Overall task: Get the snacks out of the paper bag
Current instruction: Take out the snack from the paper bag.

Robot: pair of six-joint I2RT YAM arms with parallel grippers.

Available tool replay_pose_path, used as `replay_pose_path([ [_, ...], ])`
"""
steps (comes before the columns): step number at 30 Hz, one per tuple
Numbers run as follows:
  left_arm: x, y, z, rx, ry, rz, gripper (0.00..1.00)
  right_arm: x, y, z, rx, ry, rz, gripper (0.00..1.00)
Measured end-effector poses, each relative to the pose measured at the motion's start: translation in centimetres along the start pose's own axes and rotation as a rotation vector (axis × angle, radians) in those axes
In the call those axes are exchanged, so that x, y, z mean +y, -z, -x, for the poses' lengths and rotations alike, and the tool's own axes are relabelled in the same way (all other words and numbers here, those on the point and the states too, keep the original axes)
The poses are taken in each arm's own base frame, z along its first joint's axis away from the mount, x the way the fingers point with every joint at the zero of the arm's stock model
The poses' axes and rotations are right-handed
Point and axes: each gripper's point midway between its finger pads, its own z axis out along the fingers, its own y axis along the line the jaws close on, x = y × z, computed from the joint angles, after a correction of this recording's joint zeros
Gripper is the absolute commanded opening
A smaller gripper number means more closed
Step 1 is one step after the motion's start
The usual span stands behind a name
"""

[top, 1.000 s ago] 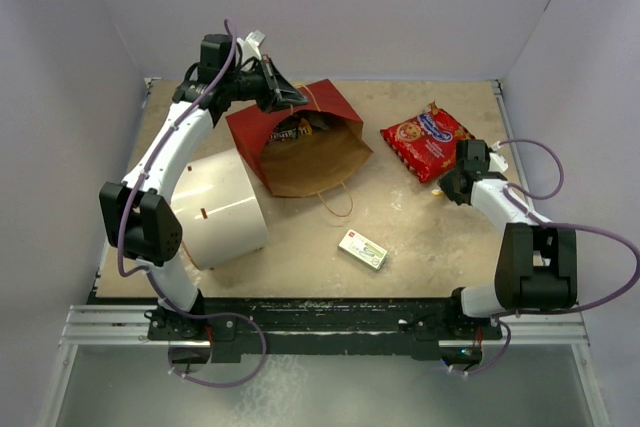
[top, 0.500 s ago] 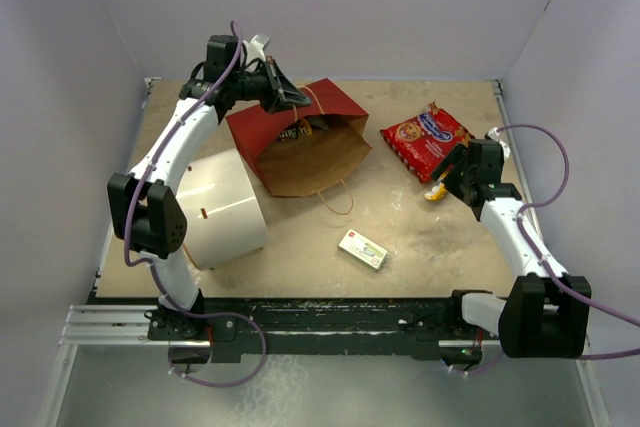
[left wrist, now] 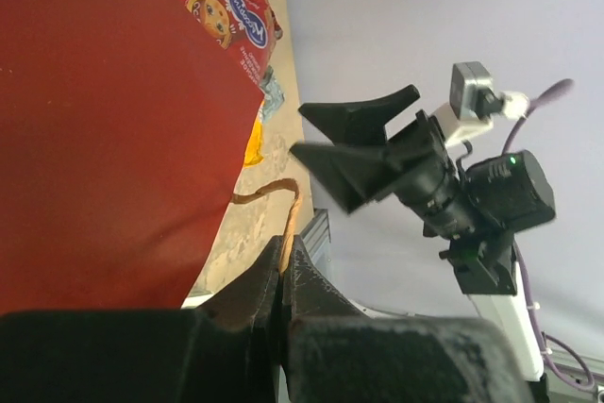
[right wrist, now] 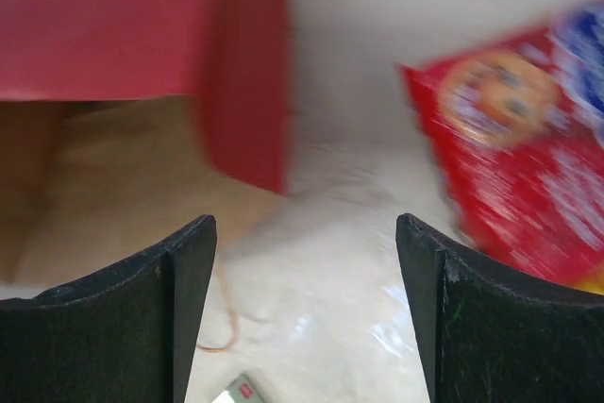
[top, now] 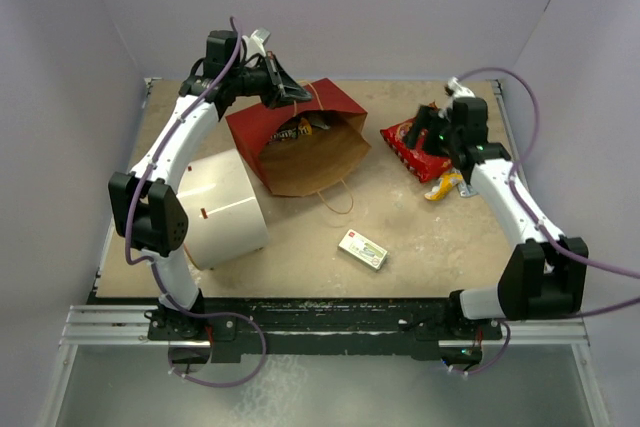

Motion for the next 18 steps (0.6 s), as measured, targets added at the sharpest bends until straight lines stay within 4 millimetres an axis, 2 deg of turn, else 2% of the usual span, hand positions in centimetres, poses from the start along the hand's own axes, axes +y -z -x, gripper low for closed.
replay_pose_path([
  [1, 0.0, 0.0, 0.0, 0.0, 0.0, 0.0, 0.0, 2.2, -0.4, 0.5, -0.009, 0.044, 0.06, 0.79],
  [3, 0.0, 0.0, 0.0, -0.002, 0.0, 0.001, 0.0, 6.7, -1.0, -0.1, -0.006, 0.14, 0.188, 0.79],
  [7, 0.1, 0.0, 0.1, -0.004, 0.0, 0.003, 0.0, 14.4, -0.7, -4.2, 0.031, 0.338, 0.403, 0.79],
  [10, 0.1, 0.0, 0.1, -0.006, 0.001, 0.005, 0.0, 18.9, 0.3, -7.6, 0.018, 0.49, 0.561, 0.79],
  [12, 0.1, 0.0, 0.1, -0.005, 0.001, 0.005, 0.0, 20.5, 0.7, -9.5, 0.0, 0.583, 0.646, 0.79],
  [15, 0.1, 0.0, 0.1, -0.005, 0.001, 0.005, 0.0, 21.4, 0.8, -11.6, -0.046, 0.744, 0.721, 0.82],
  [18, 0.1, 0.0, 0.1, -0.005, 0.002, 0.005, 0.0, 22.2, 0.1, -11.5, -0.133, 0.9, 0.746, 0.84],
])
